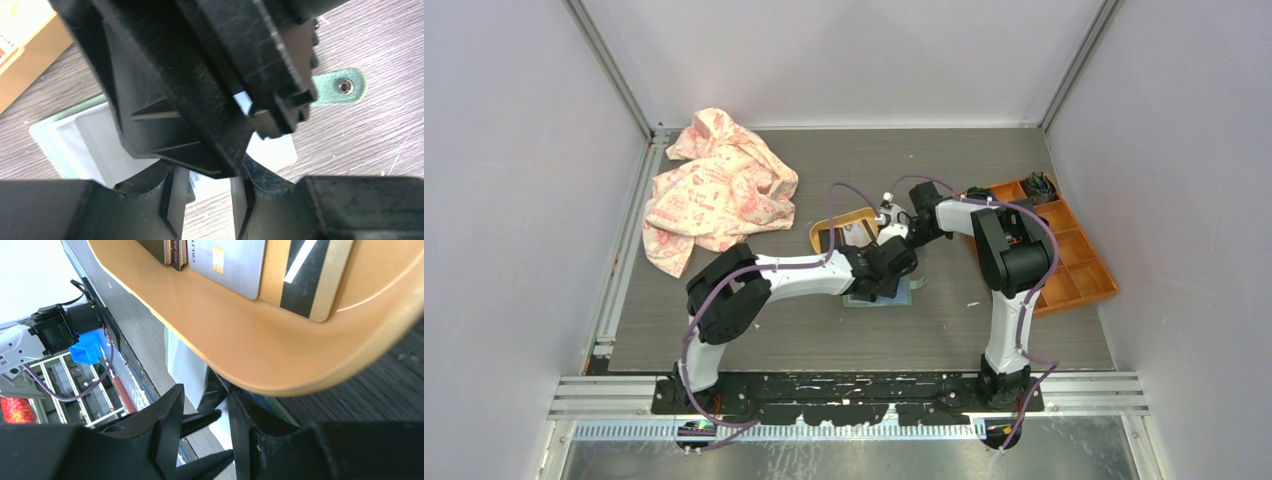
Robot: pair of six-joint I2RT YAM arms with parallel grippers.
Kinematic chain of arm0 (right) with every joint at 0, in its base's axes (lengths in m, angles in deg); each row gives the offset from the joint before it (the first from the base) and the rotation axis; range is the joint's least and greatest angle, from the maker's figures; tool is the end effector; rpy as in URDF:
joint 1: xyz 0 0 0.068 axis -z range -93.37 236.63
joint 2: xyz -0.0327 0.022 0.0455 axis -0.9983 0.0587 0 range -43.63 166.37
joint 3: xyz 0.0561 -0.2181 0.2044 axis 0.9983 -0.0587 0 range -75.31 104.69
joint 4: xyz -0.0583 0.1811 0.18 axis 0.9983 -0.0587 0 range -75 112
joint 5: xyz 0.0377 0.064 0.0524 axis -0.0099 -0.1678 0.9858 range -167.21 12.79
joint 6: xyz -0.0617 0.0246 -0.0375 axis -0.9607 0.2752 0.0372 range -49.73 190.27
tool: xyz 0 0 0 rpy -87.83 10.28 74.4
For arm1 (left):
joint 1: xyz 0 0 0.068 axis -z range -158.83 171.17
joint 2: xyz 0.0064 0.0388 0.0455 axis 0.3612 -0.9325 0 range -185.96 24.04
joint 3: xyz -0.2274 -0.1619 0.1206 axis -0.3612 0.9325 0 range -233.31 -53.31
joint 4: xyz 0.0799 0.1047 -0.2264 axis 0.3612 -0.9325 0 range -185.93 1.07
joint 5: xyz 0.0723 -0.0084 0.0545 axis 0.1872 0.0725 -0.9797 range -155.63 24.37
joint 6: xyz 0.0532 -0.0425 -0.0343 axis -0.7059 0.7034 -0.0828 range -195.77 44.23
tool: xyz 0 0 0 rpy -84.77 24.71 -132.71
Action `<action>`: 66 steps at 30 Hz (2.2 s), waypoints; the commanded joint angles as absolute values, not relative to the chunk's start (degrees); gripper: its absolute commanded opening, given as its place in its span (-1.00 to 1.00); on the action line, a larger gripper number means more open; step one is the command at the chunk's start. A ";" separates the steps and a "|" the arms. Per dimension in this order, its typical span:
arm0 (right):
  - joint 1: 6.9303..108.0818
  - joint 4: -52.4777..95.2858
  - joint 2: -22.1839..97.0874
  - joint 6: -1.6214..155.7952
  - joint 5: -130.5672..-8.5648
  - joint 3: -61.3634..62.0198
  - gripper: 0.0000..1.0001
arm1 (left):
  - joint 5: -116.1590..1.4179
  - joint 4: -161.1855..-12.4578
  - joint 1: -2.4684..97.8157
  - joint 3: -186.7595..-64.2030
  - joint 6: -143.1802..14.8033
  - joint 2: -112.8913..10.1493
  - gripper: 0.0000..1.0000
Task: Put the credit cards into the card holder
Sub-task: Insert the credit card into the card holder, then close the card holder at the center of the board.
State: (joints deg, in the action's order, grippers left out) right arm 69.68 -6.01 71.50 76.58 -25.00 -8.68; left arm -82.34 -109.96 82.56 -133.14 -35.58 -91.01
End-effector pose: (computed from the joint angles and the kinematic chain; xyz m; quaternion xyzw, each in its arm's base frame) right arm 0.3486 0.1597 0.1272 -0.1342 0.8832 0.4492 0.0152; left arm 0.2346 -0.3915 0.1763 0.1327 0.9384 -0.1346 0.2893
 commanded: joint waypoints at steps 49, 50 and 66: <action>63.07 -13.46 66.38 66.21 -43.81 -6.38 -0.84 | -66.53 -79.70 65.56 -86.74 -32.16 -57.97 -0.34; 63.08 -12.94 66.67 66.97 -43.44 -6.44 -0.84 | -66.30 -79.66 65.56 -87.29 -32.39 -58.93 -0.34; 63.53 -10.85 66.03 69.74 -34.88 -4.61 -0.81 | -61.65 -76.82 65.57 -88.46 -32.29 -62.82 -0.41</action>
